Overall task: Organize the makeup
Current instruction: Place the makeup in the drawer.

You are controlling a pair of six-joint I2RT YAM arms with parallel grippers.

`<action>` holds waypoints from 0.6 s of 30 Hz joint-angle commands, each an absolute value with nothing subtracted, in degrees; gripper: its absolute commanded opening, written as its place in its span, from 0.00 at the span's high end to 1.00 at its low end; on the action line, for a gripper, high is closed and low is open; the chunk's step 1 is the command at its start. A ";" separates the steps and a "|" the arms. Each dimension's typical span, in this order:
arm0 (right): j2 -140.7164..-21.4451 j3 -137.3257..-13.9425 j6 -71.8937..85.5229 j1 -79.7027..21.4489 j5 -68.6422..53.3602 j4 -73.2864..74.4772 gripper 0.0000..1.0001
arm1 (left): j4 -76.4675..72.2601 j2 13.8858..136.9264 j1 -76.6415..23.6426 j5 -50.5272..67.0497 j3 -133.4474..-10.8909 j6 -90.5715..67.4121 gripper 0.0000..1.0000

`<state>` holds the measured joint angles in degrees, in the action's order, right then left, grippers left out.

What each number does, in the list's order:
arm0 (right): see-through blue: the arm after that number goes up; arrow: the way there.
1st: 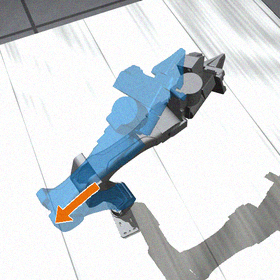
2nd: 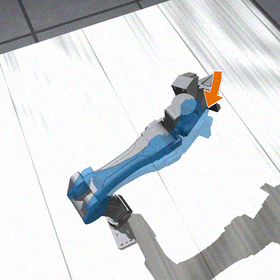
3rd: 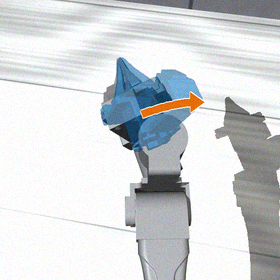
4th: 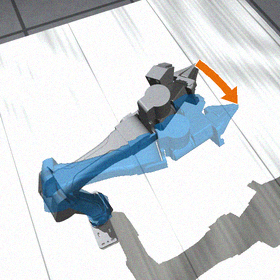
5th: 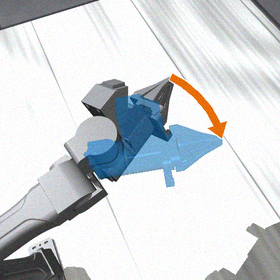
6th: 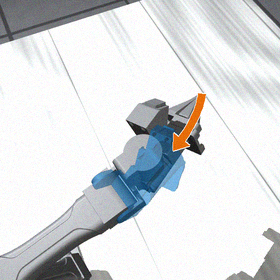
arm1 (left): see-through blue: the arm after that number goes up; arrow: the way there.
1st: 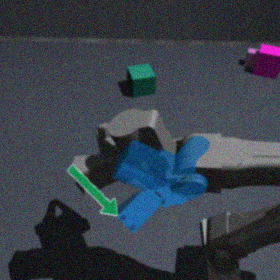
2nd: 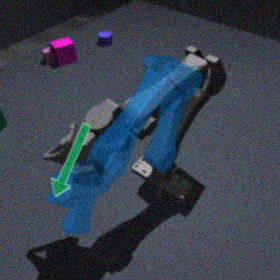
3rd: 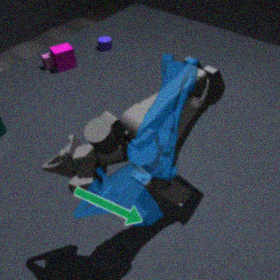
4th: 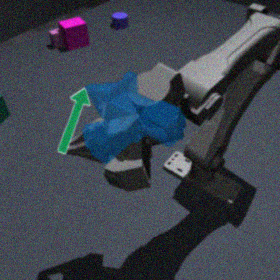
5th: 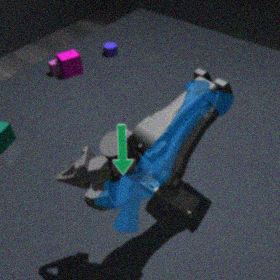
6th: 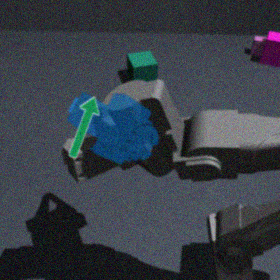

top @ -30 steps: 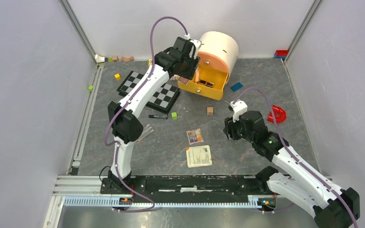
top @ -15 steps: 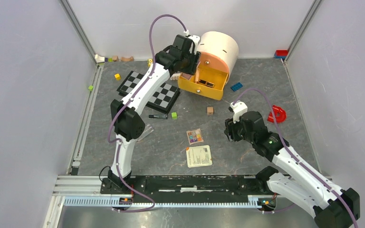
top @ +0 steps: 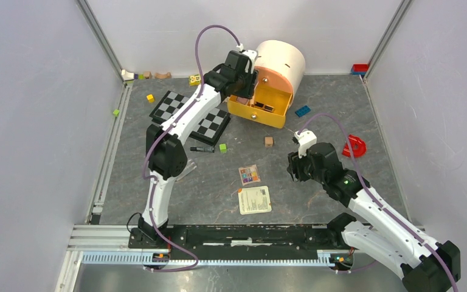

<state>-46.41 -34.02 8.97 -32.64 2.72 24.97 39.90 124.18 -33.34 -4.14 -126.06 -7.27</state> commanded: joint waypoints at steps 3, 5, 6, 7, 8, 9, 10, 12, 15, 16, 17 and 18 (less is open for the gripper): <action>-45.60 -34.63 9.64 -32.87 3.66 24.52 0.47 | 36.15 125.22 -33.05 -3.54 -125.27 -9.93 0.98; -45.68 -34.62 9.70 -32.86 3.61 24.52 0.47 | 36.51 125.40 -33.05 -3.87 -125.24 -9.93 0.98; -45.70 -34.59 9.69 -32.87 3.53 24.52 0.47 | 36.64 125.49 -33.05 -3.90 -125.24 -9.85 0.98; -45.79 -34.54 9.69 -32.87 3.52 24.51 0.47 | 36.79 125.54 -33.06 -3.91 -125.24 -9.77 0.98; -45.72 -34.58 9.70 -32.89 3.47 24.52 0.47 | 36.89 125.63 -33.05 -3.99 -125.24 -9.71 0.98; -45.84 -34.56 9.70 -32.87 3.51 24.52 0.47 | 37.07 125.72 -33.05 -4.08 -125.24 -9.60 0.98; -45.88 -34.54 9.75 -32.87 3.49 24.55 0.47 | 37.21 125.81 -33.05 -4.38 -125.24 -9.58 0.98; -45.88 -34.46 9.80 -32.87 3.47 24.52 0.47 | 37.43 126.06 -33.05 -4.59 -125.33 -9.45 0.98; -45.79 -34.37 9.76 -32.87 3.43 24.57 0.47 | 37.79 126.47 -33.05 -4.72 -125.59 -9.40 0.97; -45.79 -34.28 9.86 -32.87 3.43 24.58 0.47 | 37.79 126.56 -33.05 -4.76 -125.60 -9.40 0.95; -45.77 -34.31 9.84 -32.82 3.43 24.61 0.47 | 37.78 126.66 -33.05 -4.77 -125.64 -9.40 0.93; -45.77 -34.29 9.79 -32.87 3.43 24.62 0.47 | 37.79 126.78 -33.05 -4.79 -125.60 -9.49 0.92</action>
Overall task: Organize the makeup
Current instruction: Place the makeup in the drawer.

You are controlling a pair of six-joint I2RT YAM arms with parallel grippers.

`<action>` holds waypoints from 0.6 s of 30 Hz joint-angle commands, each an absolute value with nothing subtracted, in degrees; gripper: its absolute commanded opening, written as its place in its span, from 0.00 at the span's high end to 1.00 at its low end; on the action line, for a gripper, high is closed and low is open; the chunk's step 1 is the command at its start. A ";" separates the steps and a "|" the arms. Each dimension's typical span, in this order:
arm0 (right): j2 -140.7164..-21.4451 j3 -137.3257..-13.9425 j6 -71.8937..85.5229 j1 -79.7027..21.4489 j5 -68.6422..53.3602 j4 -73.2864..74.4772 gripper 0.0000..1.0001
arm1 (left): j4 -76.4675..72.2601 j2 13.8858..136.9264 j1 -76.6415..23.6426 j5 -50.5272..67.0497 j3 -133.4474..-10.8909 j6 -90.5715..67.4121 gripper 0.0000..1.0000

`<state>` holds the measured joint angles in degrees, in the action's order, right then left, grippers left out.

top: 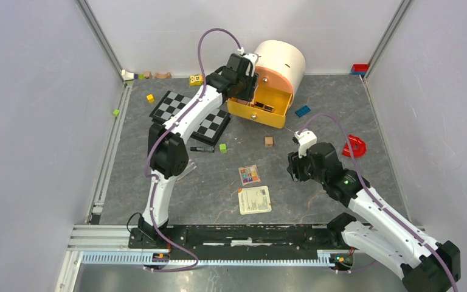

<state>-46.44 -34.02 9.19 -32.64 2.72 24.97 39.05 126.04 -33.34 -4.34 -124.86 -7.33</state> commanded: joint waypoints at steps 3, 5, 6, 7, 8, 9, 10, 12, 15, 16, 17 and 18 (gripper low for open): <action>-45.80 -34.28 9.79 -32.86 3.51 24.70 0.46 | 37.79 127.17 -33.05 -4.78 -125.61 -9.49 0.89; -45.83 -34.28 9.79 -32.87 3.48 24.70 0.47 | 37.79 127.43 -33.00 -4.92 -125.60 -9.49 0.87; -45.88 -34.28 9.81 -32.87 3.50 24.81 0.47 | 37.88 127.59 -33.02 -4.85 -125.60 -9.49 0.85; -45.83 -34.30 9.79 -32.87 3.52 24.79 0.47 | 37.88 127.69 -32.96 -4.93 -125.60 -9.55 0.83; -45.88 -34.38 9.73 -32.87 3.56 24.86 0.47 | 37.84 127.79 -32.96 -4.94 -125.60 -9.52 0.80; -45.93 -34.37 9.75 -32.88 3.52 24.87 0.47 | 37.88 127.92 -32.96 -5.01 -125.60 -9.49 0.78; -45.90 -34.46 9.71 -32.87 3.52 24.94 0.46 | 37.87 128.04 -32.89 -5.05 -125.59 -9.54 0.76; -45.91 -34.46 9.69 -32.86 3.44 25.05 0.47 | 37.88 128.38 -32.83 -5.08 -125.77 -9.66 0.70; -45.83 -34.52 9.71 -32.87 3.52 25.16 0.47 | 37.88 128.50 -32.71 -4.86 -126.07 -9.93 0.64; -45.81 -34.45 9.76 -32.87 3.52 25.21 0.47 | 37.88 128.50 -32.71 -4.86 -126.19 -10.00 0.60; -45.78 -34.48 9.78 -32.87 3.48 25.22 0.47 | 37.88 128.50 -32.71 -4.92 -126.29 -10.16 0.56; -45.79 -34.45 9.81 -32.87 3.45 25.19 0.46 | 37.81 128.49 -32.70 -4.85 -126.38 -10.34 0.54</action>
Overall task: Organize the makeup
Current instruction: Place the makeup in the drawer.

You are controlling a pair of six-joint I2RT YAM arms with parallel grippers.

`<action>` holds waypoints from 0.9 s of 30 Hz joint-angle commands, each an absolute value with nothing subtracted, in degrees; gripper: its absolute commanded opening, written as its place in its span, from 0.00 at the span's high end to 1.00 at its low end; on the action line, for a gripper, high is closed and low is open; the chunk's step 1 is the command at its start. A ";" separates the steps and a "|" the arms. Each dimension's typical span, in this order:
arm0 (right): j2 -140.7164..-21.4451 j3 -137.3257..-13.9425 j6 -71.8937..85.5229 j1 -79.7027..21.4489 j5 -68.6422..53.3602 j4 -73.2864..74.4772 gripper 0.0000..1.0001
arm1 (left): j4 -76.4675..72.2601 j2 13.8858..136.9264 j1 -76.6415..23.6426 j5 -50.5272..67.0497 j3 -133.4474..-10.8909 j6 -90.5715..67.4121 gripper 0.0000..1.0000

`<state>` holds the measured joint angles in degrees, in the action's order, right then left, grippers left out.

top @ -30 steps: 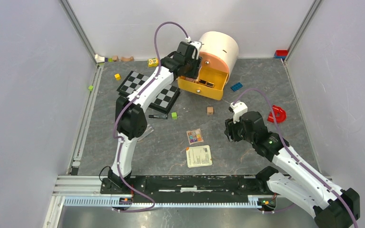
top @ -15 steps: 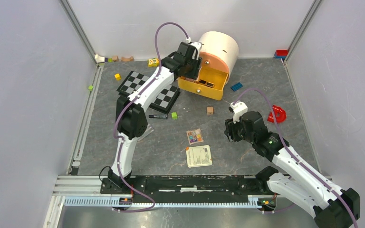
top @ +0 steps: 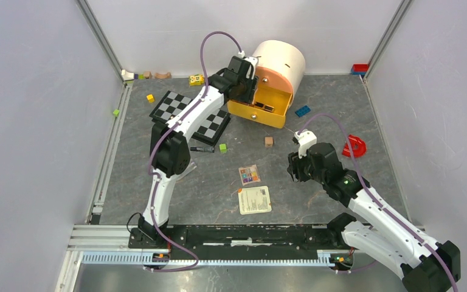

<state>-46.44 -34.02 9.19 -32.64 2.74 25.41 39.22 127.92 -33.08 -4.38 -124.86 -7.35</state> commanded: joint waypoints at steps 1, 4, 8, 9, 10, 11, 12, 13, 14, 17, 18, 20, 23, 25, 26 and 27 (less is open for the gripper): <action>-45.85 -34.54 9.80 -32.87 3.45 25.22 0.46 | 37.88 128.41 -32.70 -4.69 -126.45 -10.50 0.53; -45.96 -35.05 9.78 -32.87 3.44 25.60 0.47 | 37.88 128.40 -32.72 -4.27 -126.80 -10.85 0.50; -45.72 -35.16 9.76 -32.87 3.43 25.75 0.47 | 37.88 128.25 -32.70 -4.00 -127.09 -10.90 0.46; -45.70 -35.17 9.80 -32.87 3.45 25.83 0.47 | 37.88 128.19 -32.70 -3.99 -127.09 -10.96 0.45; -45.58 -35.08 9.80 -32.87 3.43 25.84 0.47 | 37.88 128.15 -32.72 -3.96 -127.09 -10.99 0.44; -45.59 -35.07 9.80 -32.87 3.47 25.97 0.47 | 37.88 128.09 -32.74 -3.92 -127.09 -11.03 0.43; -45.53 -35.12 9.82 -32.88 3.51 26.03 0.47 | 37.88 128.04 -32.71 -3.88 -127.09 -11.07 0.41; -45.41 -35.00 9.84 -32.87 3.52 26.04 0.47 | 37.88 127.99 -32.64 -3.81 -127.09 -11.07 0.39; -45.32 -34.96 9.91 -32.87 3.52 25.99 0.47 | 37.88 127.97 -32.72 -3.81 -127.15 -11.07 0.38; -45.14 -34.81 10.01 -32.87 3.51 25.92 0.46 | 37.88 127.80 -32.70 -3.61 -127.43 -11.07 0.35; -45.17 -34.80 10.04 -32.87 3.52 25.93 0.47 | 37.88 127.81 -32.74 -3.56 -127.57 -11.07 0.34; -45.09 -34.72 10.03 -32.86 3.52 25.93 0.46 | 37.88 127.63 -32.69 -3.45 -127.86 -11.03 0.34; -44.98 -34.80 10.16 -32.87 3.52 25.97 0.47 | 37.83 127.32 -32.62 -2.61 -128.38 -10.99 0.32; -44.93 -34.81 10.27 -32.87 3.56 25.95 0.47 | 37.86 126.58 -32.62 -1.80 -128.78 -11.07 0.32; -44.88 -34.80 10.35 -32.87 3.52 25.90 0.47 | 37.80 126.17 -32.66 -1.40 -129.00 -11.12 0.32; -44.87 -34.80 10.29 -32.87 3.52 25.78 0.47 | 37.80 125.62 -32.61 -1.20 -129.33 -11.21 0.32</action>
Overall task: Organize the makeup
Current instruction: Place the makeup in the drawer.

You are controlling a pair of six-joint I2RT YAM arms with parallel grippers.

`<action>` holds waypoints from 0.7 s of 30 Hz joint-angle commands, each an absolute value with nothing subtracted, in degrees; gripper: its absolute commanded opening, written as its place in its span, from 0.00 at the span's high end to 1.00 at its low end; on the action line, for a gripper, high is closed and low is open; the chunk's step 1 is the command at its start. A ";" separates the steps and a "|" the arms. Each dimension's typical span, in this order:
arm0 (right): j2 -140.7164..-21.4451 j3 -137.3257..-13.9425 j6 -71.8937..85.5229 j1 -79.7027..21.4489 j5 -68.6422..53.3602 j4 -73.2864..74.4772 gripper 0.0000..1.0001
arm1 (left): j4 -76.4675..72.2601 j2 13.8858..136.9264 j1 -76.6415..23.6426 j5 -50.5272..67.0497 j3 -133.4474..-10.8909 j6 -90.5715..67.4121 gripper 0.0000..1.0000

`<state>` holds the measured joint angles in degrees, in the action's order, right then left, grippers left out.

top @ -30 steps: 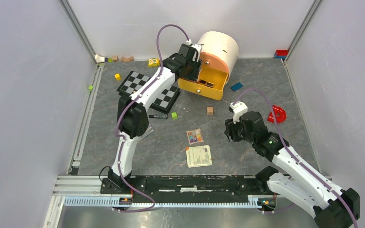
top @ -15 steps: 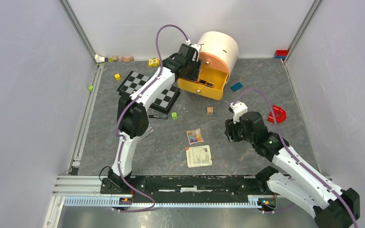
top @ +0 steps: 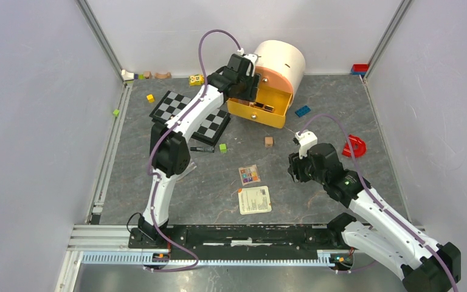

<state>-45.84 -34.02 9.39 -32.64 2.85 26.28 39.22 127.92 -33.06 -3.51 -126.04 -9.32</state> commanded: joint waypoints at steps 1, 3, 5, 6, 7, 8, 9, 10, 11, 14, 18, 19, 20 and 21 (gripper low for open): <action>-44.82 -34.85 10.32 -32.87 3.55 25.75 0.47 | 37.81 125.22 -32.62 -0.83 -129.68 -11.25 0.31; -44.73 -34.86 10.29 -32.87 3.54 25.60 0.47 | 37.75 123.91 -32.64 -0.28 -130.40 -11.25 0.31; -44.36 -34.81 10.31 -32.87 3.36 25.05 0.46 | 37.75 122.38 -32.62 -0.27 -130.94 -11.49 0.30; -44.15 -34.55 10.37 -32.89 3.21 24.59 0.46 | 37.72 121.49 -32.61 -0.27 -130.96 -11.58 0.30; -43.88 -34.35 10.33 -32.90 2.89 23.98 0.46 | 37.79 120.67 -32.61 -0.26 -130.84 -11.76 0.30; -43.56 -34.05 10.27 -32.87 2.65 23.19 0.46 | 37.79 119.49 -32.65 -0.27 -130.52 -11.95 0.29; -43.14 -33.52 10.27 -32.87 2.49 22.20 0.46 | 37.79 118.52 -32.61 -0.26 -129.86 -11.95 0.29; -42.63 -33.13 10.41 -32.87 2.54 21.39 0.45 | 37.95 117.23 -32.63 0.96 -128.97 -11.95 0.28; -42.13 -32.66 10.47 -32.87 2.55 20.58 0.44 | 38.17 115.81 -32.63 1.35 -127.93 -11.95 0.28; -41.07 -31.91 10.66 -32.89 2.64 19.04 0.42 | 38.54 111.27 -32.61 0.44 -122.40 -12.58 0.27; -41.09 -31.90 11.19 -32.87 3.67 19.16 0.41 | 38.67 103.57 -32.75 -4.02 -111.89 -16.24 0.25; -41.04 -31.91 11.51 -32.87 4.31 19.08 0.41 | 38.40 101.24 -32.83 -5.72 -108.19 -18.33 0.24; -41.01 -31.93 11.91 -32.87 4.80 19.17 0.40 | 37.35 98.81 -32.99 -6.69 -103.52 -20.37 0.24; -40.97 -31.83 12.39 -32.86 5.50 19.24 0.40 | 36.20 96.75 -33.33 -7.39 -99.73 -21.84 0.23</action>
<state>-41.63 -31.99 10.48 -32.64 3.03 21.58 38.09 103.77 -33.08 -2.70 -110.87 -13.67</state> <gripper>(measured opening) 0.594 0.758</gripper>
